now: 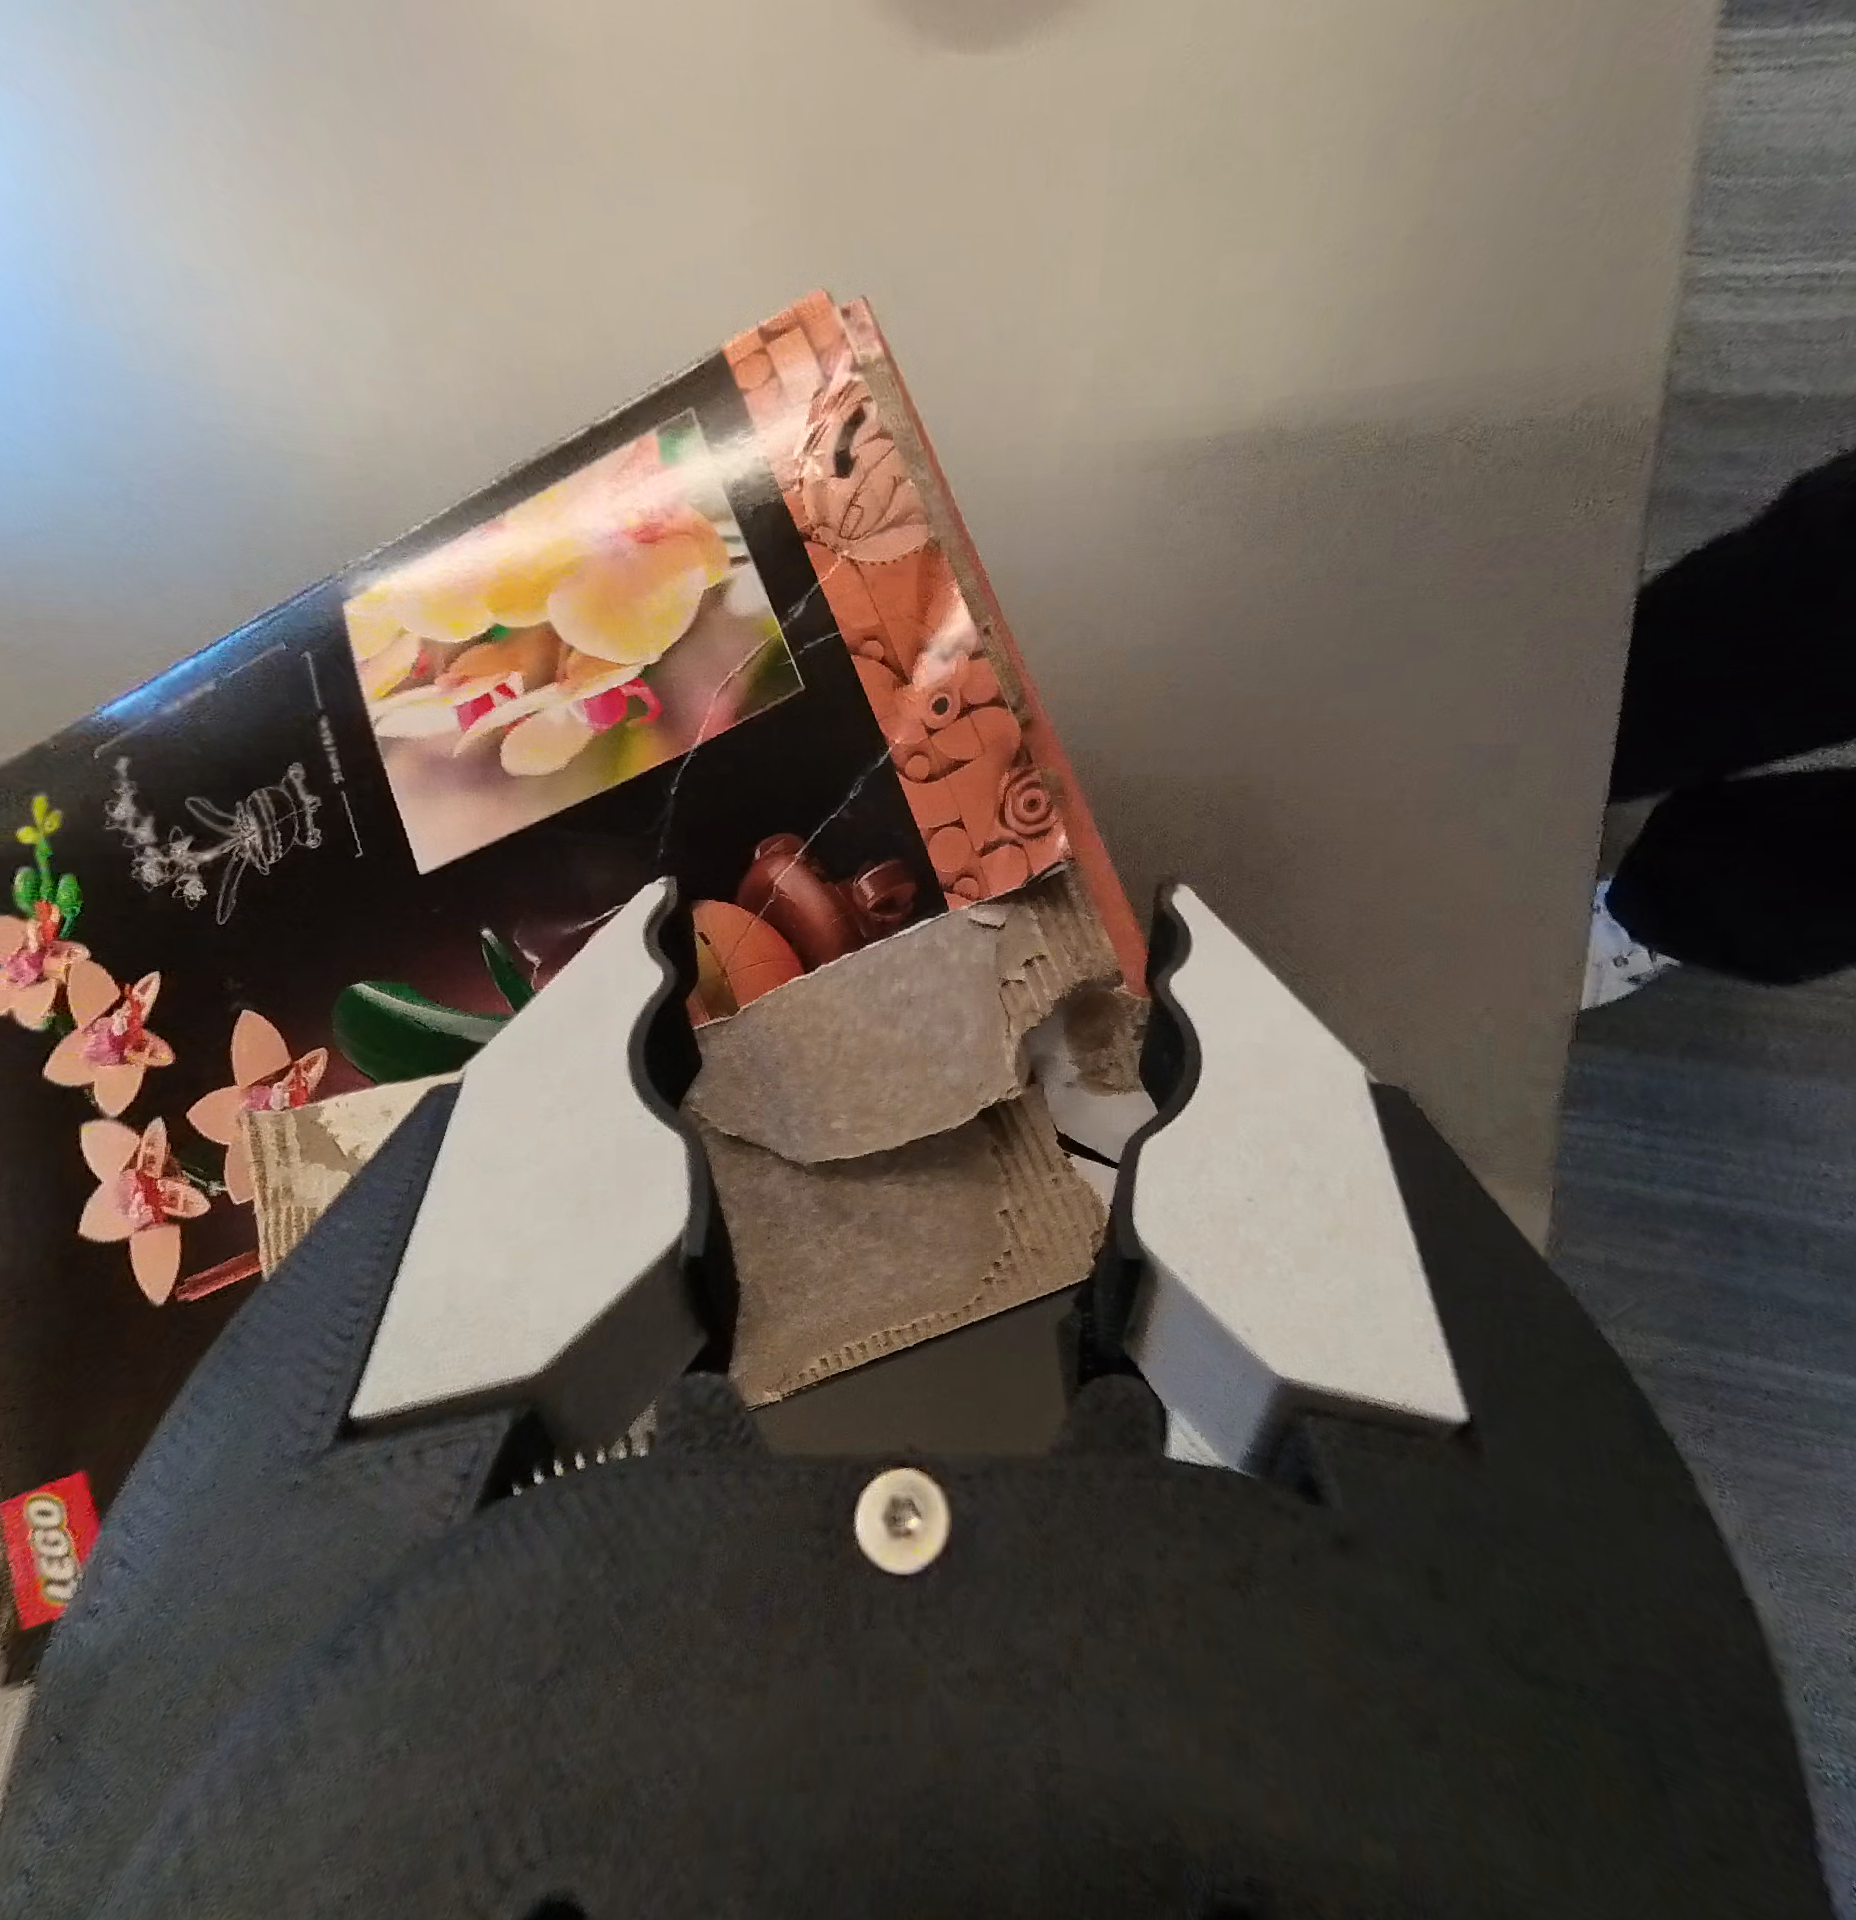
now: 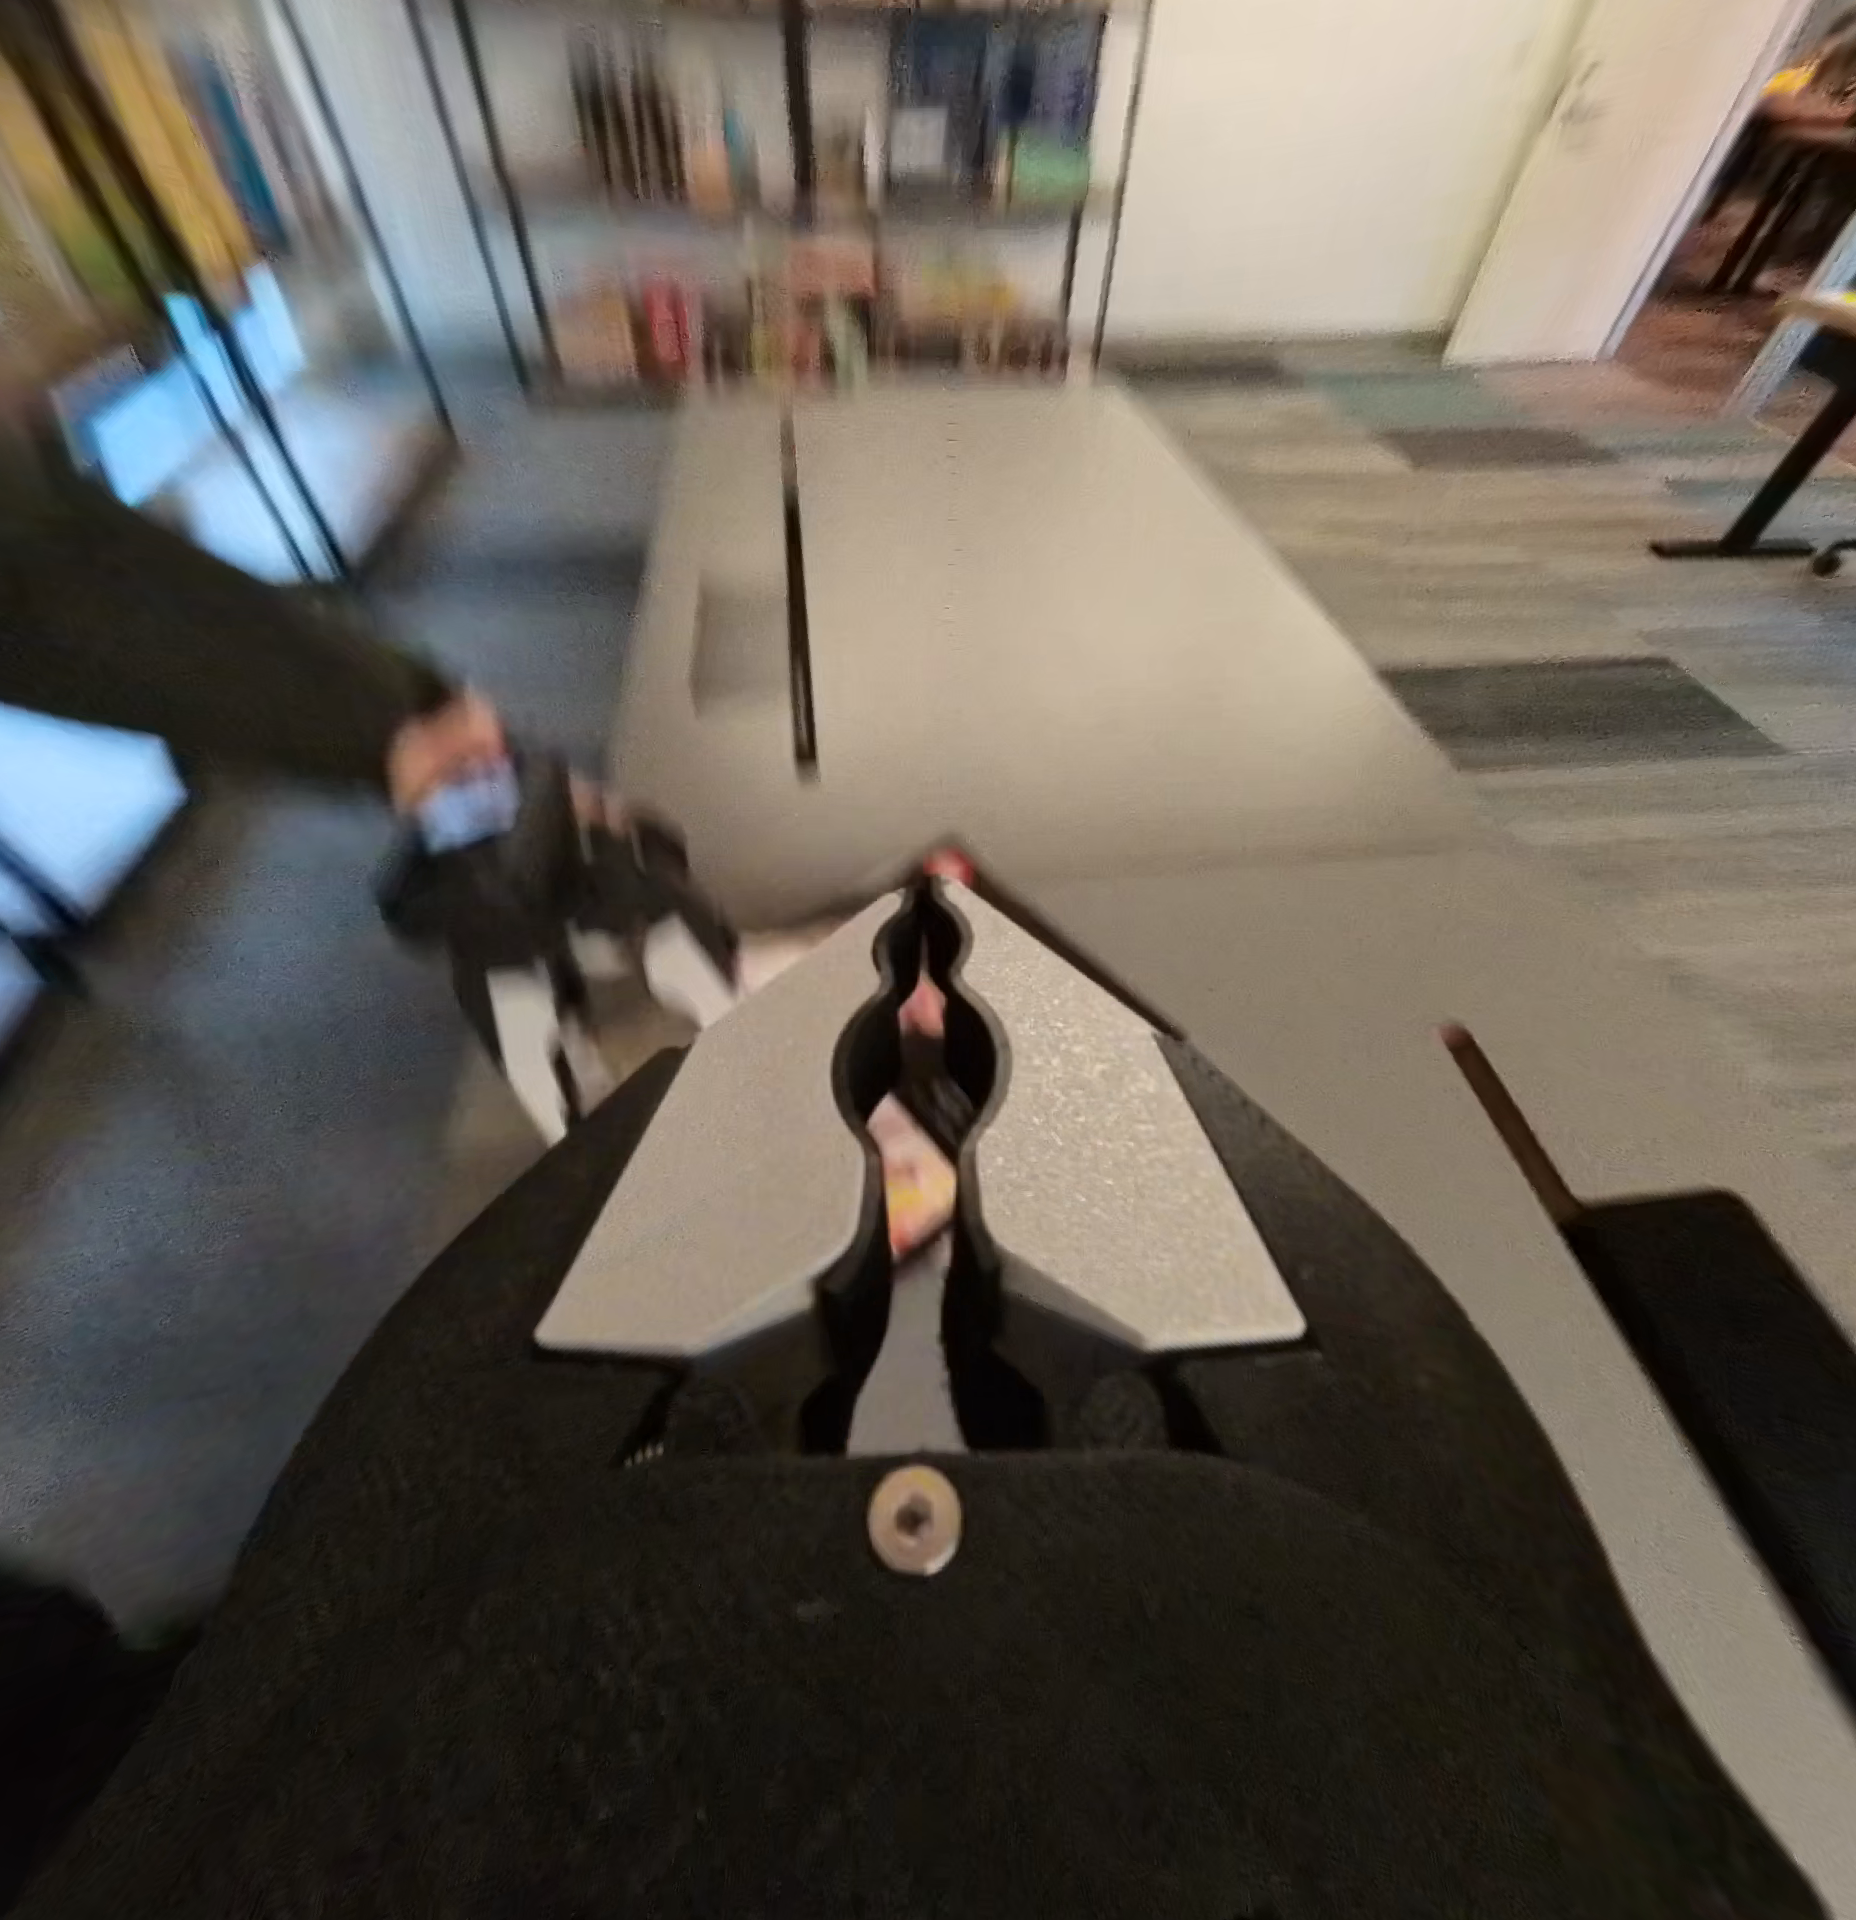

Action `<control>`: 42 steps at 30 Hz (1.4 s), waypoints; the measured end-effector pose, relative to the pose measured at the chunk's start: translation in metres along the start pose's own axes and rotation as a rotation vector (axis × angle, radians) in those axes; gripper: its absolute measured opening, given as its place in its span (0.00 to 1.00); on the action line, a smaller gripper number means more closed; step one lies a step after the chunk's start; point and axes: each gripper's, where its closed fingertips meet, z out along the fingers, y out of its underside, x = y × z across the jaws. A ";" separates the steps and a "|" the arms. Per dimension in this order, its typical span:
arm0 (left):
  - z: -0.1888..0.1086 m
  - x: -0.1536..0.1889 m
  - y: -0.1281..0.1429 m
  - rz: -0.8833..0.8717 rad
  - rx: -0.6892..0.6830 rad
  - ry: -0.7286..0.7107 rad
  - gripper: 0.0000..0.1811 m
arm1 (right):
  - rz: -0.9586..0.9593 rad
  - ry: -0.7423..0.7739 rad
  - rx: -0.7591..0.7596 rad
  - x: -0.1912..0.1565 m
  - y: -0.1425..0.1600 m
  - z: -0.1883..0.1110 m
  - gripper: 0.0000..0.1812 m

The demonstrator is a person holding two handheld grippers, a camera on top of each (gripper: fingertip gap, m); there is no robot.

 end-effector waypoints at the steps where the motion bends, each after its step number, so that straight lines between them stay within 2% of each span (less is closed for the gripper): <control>1: 0.002 0.000 -0.003 0.027 0.007 0.021 0.48 | -0.090 -0.041 -0.113 -0.017 0.034 0.008 0.02; 2: 0.005 0.000 -0.007 0.054 0.016 0.041 0.48 | -0.149 -0.091 -0.215 -0.038 0.069 0.016 0.14; 3: 0.008 -0.001 -0.011 0.077 0.023 0.058 0.48 | -0.203 -0.147 -0.285 -0.060 0.099 0.022 0.18; 5: 0.016 -0.002 -0.021 0.115 0.042 0.092 0.47 | -0.336 -0.209 -0.368 -0.091 0.150 0.030 0.18; 7: 0.024 -0.003 -0.031 0.159 0.055 0.124 0.47 | -0.447 -0.218 -0.486 -0.099 0.202 0.035 0.18; 9: 0.031 -0.003 -0.041 0.199 0.065 0.147 0.47 | -0.425 -0.228 -0.504 -0.103 0.230 0.038 0.19; 12: 0.039 -0.005 -0.051 0.228 0.078 0.168 0.47 | -0.432 -0.119 -0.448 -0.087 0.231 0.038 0.25; 16: 0.044 -0.007 -0.056 0.234 0.082 0.178 0.45 | -0.320 -0.151 -0.372 -0.086 0.237 0.032 0.19; 17: 0.044 -0.005 -0.057 0.248 0.084 0.181 0.41 | -0.275 -0.169 -0.364 -0.088 0.238 0.030 0.13; 18: 0.044 -0.003 -0.059 0.271 0.092 0.181 0.35 | -0.274 -0.156 -0.372 -0.086 0.240 0.028 0.12; 20: 0.044 -0.003 -0.061 0.288 0.092 0.162 0.32 | -0.309 -0.136 -0.368 -0.085 0.241 0.026 0.12; 24: 0.045 -0.006 -0.062 0.263 0.102 0.153 0.32 | -0.313 -0.146 -0.345 -0.082 0.241 0.025 0.11; 30: 0.045 -0.007 -0.066 0.131 0.157 0.176 0.27 | -0.296 -0.179 -0.353 -0.081 0.242 0.025 0.11; 33: 0.046 -0.010 -0.068 0.140 0.157 0.149 0.27 | -0.323 -0.130 -0.351 -0.075 0.240 0.024 0.11; 34: 0.047 -0.012 -0.069 0.131 0.158 0.137 0.27 | -0.332 -0.054 -0.356 -0.064 0.240 0.022 0.19; 35: 0.047 -0.013 -0.070 0.111 0.168 0.139 0.27 | -0.320 0.074 -0.392 -0.042 0.245 0.019 0.39; 36: 0.047 -0.013 -0.071 0.092 0.179 0.144 0.26 | -0.280 0.166 -0.456 -0.024 0.256 0.013 0.53; 37: 0.047 -0.014 -0.072 0.077 0.190 0.147 0.26 | -0.220 0.190 -0.456 -0.016 0.262 0.009 0.58; 38: 0.047 -0.014 -0.072 0.067 0.196 0.146 0.26 | -0.179 0.190 -0.413 -0.014 0.260 0.009 0.59; 42: 0.048 -0.016 -0.073 0.053 0.200 0.136 0.26 | -0.083 0.173 -0.412 -0.009 0.259 0.013 0.66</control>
